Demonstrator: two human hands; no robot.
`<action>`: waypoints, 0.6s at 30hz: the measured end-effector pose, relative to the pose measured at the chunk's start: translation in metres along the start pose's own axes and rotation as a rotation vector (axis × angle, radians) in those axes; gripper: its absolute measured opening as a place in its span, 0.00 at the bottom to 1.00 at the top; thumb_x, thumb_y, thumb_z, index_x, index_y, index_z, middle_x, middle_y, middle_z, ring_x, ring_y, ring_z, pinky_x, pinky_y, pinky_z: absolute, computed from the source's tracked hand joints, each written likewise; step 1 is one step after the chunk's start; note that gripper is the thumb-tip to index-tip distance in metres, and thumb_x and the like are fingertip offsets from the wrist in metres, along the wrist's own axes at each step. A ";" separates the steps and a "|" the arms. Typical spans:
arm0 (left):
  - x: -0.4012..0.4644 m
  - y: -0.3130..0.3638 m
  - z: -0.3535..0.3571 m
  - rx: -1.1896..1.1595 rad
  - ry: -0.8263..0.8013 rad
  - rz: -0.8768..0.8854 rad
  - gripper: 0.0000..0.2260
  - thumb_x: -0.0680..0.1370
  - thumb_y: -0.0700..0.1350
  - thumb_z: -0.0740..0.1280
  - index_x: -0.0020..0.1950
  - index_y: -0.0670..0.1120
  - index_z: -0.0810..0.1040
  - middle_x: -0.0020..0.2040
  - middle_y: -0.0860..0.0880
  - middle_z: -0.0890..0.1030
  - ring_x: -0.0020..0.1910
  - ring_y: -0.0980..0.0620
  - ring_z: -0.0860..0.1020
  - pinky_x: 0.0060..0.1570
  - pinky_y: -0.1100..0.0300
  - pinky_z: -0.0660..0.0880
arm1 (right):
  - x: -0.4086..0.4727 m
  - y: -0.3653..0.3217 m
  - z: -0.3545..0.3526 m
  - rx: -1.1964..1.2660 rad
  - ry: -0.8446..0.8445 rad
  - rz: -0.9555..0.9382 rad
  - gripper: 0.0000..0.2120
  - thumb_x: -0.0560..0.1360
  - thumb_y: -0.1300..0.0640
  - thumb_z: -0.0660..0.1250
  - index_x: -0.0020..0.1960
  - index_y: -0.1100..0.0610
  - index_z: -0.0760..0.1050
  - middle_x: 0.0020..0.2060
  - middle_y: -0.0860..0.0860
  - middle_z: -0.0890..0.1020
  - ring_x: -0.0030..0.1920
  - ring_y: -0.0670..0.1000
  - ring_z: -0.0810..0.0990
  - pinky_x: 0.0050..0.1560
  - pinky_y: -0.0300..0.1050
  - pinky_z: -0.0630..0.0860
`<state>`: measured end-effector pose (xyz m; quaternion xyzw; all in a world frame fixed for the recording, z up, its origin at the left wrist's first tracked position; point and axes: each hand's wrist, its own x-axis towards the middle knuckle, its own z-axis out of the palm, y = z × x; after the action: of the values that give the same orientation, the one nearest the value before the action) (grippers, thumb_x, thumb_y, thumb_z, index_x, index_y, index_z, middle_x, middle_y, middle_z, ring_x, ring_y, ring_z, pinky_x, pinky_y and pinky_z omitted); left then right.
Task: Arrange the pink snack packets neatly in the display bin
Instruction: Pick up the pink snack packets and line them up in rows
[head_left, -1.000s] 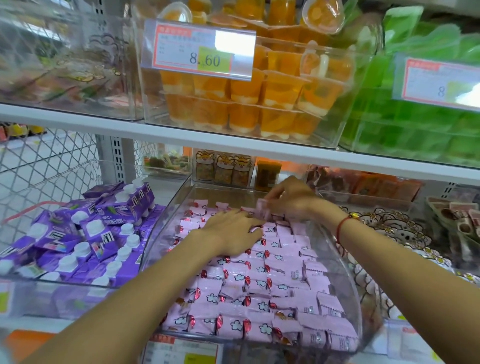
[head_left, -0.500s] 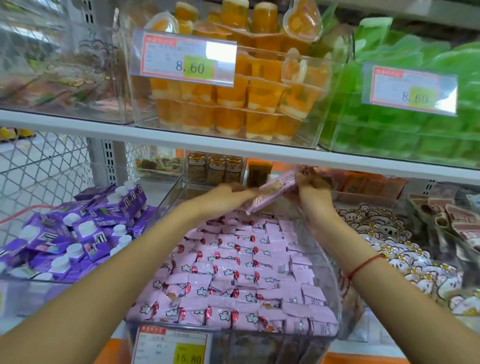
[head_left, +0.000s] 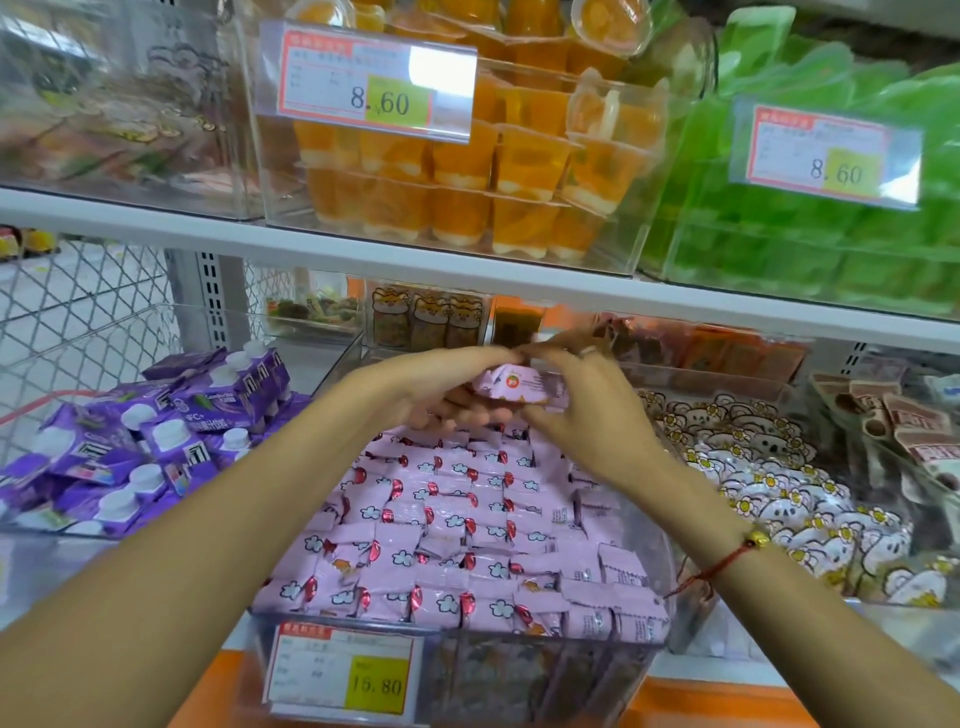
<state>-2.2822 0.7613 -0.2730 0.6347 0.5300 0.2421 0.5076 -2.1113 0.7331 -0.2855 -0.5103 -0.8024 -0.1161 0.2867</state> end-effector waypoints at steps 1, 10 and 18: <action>0.000 -0.001 0.001 -0.020 -0.002 0.013 0.22 0.77 0.64 0.57 0.47 0.49 0.80 0.38 0.52 0.85 0.25 0.60 0.75 0.24 0.70 0.66 | 0.000 0.001 -0.001 0.054 0.025 0.015 0.22 0.70 0.56 0.71 0.63 0.51 0.75 0.54 0.52 0.78 0.55 0.54 0.75 0.48 0.44 0.71; 0.015 -0.026 0.020 0.469 0.236 0.338 0.13 0.82 0.44 0.56 0.64 0.48 0.74 0.57 0.47 0.80 0.53 0.47 0.79 0.54 0.52 0.76 | -0.003 0.003 -0.007 0.821 0.071 0.386 0.06 0.76 0.54 0.67 0.50 0.56 0.74 0.46 0.53 0.84 0.47 0.52 0.83 0.54 0.52 0.78; 0.024 -0.048 0.022 0.902 0.124 0.282 0.19 0.82 0.49 0.51 0.73 0.57 0.63 0.66 0.43 0.74 0.57 0.43 0.75 0.58 0.52 0.72 | 0.015 0.019 0.010 0.664 -0.075 0.480 0.21 0.80 0.56 0.61 0.68 0.62 0.58 0.58 0.55 0.79 0.56 0.54 0.79 0.61 0.47 0.73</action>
<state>-2.2760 0.7714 -0.3301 0.8418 0.5203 0.0917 0.1109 -2.1026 0.7573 -0.2867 -0.5667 -0.6644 0.2382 0.4252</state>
